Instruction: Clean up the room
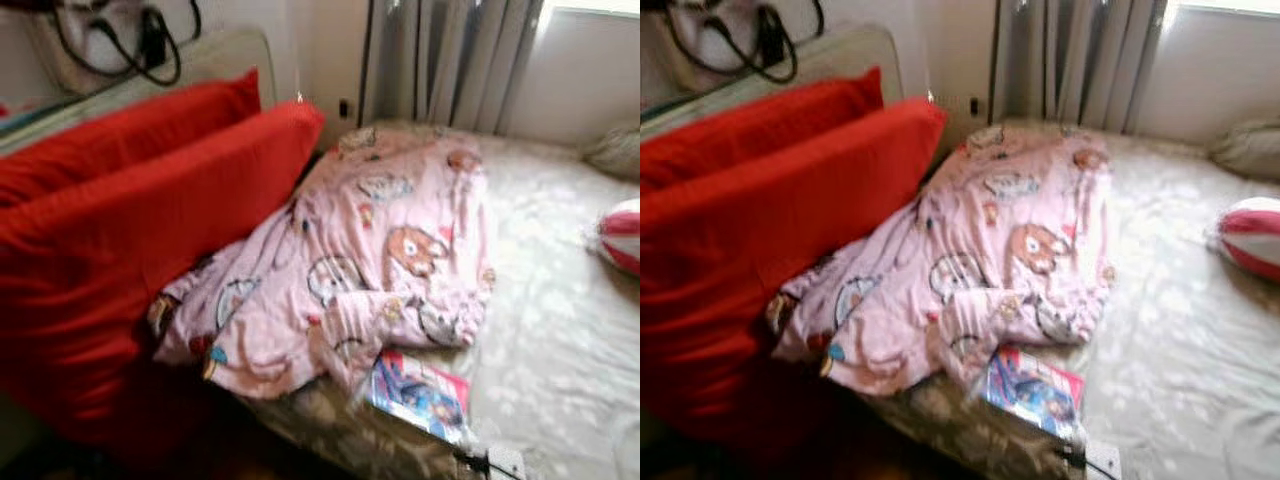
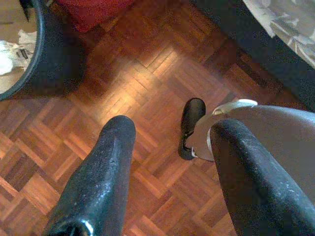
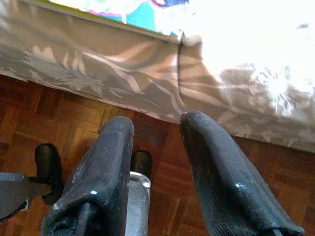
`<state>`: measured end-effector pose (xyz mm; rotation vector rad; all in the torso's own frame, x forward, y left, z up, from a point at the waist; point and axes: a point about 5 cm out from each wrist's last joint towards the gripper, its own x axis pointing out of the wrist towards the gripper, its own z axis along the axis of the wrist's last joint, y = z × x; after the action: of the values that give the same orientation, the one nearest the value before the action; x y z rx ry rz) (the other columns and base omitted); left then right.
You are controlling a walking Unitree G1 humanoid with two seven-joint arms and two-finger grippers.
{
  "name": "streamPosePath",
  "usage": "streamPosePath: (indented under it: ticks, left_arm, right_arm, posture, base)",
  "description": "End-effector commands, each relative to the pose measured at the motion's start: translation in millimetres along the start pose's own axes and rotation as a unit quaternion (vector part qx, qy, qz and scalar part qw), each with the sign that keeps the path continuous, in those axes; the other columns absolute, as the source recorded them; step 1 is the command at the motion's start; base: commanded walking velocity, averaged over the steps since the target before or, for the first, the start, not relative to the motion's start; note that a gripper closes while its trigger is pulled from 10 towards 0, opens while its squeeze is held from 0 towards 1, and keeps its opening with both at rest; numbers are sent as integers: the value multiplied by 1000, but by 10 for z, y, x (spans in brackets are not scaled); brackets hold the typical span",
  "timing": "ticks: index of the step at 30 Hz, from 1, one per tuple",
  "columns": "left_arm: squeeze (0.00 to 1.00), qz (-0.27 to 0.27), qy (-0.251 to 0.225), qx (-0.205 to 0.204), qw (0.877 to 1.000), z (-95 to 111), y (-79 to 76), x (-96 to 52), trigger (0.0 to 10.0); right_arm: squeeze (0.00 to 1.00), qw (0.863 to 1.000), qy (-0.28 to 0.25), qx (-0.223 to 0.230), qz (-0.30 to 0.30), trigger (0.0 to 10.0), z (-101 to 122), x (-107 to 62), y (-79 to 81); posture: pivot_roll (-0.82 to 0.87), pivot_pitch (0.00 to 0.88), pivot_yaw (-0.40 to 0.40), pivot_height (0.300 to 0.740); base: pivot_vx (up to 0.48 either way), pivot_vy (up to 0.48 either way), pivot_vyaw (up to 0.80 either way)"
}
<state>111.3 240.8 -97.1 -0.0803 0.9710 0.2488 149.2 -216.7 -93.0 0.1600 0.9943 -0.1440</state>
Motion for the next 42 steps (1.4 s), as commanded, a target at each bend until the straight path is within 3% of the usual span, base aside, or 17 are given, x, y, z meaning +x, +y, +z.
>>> streamPosePath:
  ticks: [1, 19, 26, 29, 34, 36, 39, 42]
  left_arm:
    - [0, 0, -3, 3, 1000, 56, 2, 19, 10000]
    - [0, -16, -12, 10, 1000, 169, -141, 67, 10000]
    - [0, -31, -86, 8, 996, 551, -293, 133, 10000]
    - [0, -39, -115, 14, 993, 643, -283, 128, 10000]
    - [0, -44, -171, 15, 984, 705, -102, 63, 10000]
    - [0, -56, -208, 21, 976, 798, -111, 33, 10000]
    - [0, -80, -291, 40, 953, 1025, -203, -65, 10000]
    - [0, -89, -324, 46, 941, 1121, -275, -130, 10000]
  right_arm:
    - [0, 1000, 2, 10, -1, 10000, -20, -7, -21]
    - [0, 1000, -11, 11, 0, 10000, 38, -5, -44]
    - [0, 999, -42, 11, 5, 10000, 148, 4, -35]
    - [0, 998, -55, 3, 15, 10000, 199, 11, -1]
    - [0, 995, -99, 10, 14, 10000, 338, 17, 39]
    - [0, 993, -117, 23, 19, 10000, 380, 12, 41]
    - [0, 988, -147, 36, 25, 10000, 370, -14, 47]
    - [0, 985, -166, 37, 28, 10000, 389, -29, 45]
  posture:
    - [93, 0, -5, 740]
    - [78, 0, -12, 740]
    - [77, 0, -9, 740]
    - [75, 0, -8, 740]
    - [61, 0, 2, 740]
    - [65, 0, 2, 740]
    - [77, 0, -7, 740]
    - [86, 0, -9, 740]
  base:
    - [274, 0, 0]
    - [178, 0, 0]
    - [0, 0, 0]
    - [0, 0, 0]
    - [0, 0, 0]
    - [0, 0, 0]
    - [0, 0, 0]
    - [0, 0, 0]
